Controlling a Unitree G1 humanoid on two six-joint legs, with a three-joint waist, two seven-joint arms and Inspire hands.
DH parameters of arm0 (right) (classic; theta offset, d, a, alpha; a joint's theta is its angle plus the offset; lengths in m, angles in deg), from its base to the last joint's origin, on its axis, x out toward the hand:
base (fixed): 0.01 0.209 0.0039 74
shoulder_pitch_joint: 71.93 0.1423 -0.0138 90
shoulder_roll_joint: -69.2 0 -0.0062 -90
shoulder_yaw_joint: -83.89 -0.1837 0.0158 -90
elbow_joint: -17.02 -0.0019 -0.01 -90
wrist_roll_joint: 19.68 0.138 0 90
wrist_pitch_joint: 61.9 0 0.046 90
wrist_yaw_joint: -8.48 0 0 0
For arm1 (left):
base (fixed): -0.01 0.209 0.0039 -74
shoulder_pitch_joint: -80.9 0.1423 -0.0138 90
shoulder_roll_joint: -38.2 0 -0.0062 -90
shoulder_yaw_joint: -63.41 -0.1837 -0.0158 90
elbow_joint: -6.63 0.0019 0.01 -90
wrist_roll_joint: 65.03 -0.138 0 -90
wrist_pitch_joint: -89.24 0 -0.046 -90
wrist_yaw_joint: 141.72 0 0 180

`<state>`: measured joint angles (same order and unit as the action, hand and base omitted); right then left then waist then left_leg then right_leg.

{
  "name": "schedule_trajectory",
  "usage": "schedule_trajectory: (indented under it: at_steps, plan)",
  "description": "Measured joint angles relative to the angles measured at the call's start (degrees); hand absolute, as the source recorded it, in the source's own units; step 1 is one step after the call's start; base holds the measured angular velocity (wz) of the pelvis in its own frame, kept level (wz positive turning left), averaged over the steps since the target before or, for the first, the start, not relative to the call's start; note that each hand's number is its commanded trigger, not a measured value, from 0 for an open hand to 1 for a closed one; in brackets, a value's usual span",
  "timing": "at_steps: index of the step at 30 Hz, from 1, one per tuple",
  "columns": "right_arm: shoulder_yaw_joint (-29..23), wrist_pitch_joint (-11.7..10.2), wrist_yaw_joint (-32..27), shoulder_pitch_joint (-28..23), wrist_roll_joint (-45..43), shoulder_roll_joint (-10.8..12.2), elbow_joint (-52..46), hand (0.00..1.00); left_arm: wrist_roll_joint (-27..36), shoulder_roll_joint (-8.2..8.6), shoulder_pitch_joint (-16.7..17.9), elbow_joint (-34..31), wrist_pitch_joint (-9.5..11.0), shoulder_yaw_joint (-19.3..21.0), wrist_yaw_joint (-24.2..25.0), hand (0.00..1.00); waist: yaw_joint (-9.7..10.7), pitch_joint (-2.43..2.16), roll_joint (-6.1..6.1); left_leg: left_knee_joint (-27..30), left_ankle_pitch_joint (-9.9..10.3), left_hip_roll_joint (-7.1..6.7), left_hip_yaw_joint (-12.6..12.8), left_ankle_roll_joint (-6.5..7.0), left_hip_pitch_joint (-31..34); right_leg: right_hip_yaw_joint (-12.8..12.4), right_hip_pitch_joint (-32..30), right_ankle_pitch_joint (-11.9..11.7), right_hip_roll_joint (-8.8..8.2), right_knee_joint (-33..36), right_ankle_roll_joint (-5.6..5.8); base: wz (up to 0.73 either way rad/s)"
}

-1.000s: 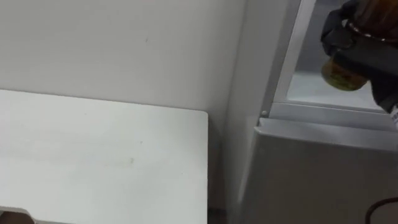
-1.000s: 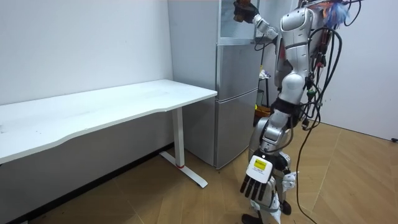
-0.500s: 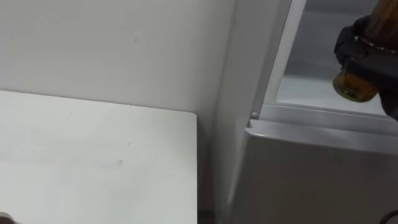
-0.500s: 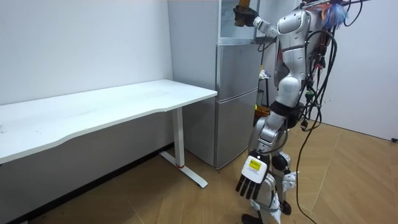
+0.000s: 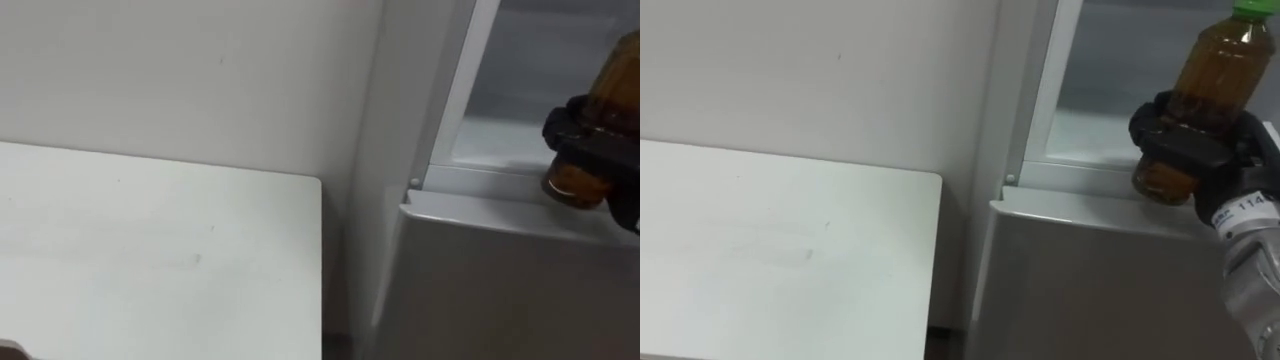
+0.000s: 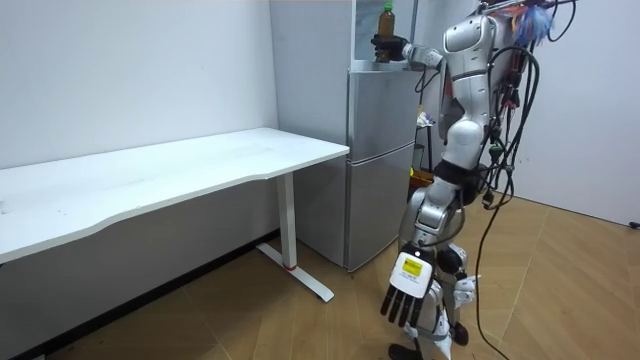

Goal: Put the bottle in the upper fridge

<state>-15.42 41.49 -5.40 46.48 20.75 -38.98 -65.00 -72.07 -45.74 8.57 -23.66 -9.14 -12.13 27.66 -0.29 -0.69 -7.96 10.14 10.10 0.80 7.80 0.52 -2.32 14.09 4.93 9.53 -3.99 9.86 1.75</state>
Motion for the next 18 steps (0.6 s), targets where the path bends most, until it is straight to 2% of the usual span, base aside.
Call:
schedule_trajectory:
  at_steps: [4,7,14,18]
  plan:
    - [0.9,1.0,-0.2,1.4,0.0,-0.5,1.2,1.00,0.0,-0.11,0.2,0.0,-0.3,0.0,0.0,0.00,-0.1,0.11,-0.36,0.0,0.0,0.03,0.0,0.00,0.0,0.0,0.0,0.0,0.01,0.0,0.00,0.00]
    - [1.4,1.1,0.0,1.9,0.1,-0.7,1.3,1.00,0.0,-0.32,0.1,0.0,-0.4,0.0,0.0,0.00,-0.1,0.41,-1.00,0.0,0.0,0.05,0.0,-0.01,0.0,0.1,0.1,0.0,0.02,0.0,0.00,0.00]
    - [1.4,1.2,0.2,3.1,0.3,-1.1,1.9,1.00,0.0,-0.56,0.8,0.0,-0.3,0.0,0.0,0.00,-0.6,0.15,-2.48,0.2,0.0,0.04,-0.2,-0.04,0.1,0.2,0.1,0.0,0.02,0.0,0.00,0.00]
    - [1.5,1.2,-0.5,4.0,0.3,-1.1,2.7,1.00,0.0,-0.61,0.8,0.0,-0.2,0.0,0.0,0.00,-1.4,0.16,-2.53,0.2,0.0,0.03,-0.2,-0.04,0.3,0.3,0.0,0.0,0.01,0.0,0.00,0.00]
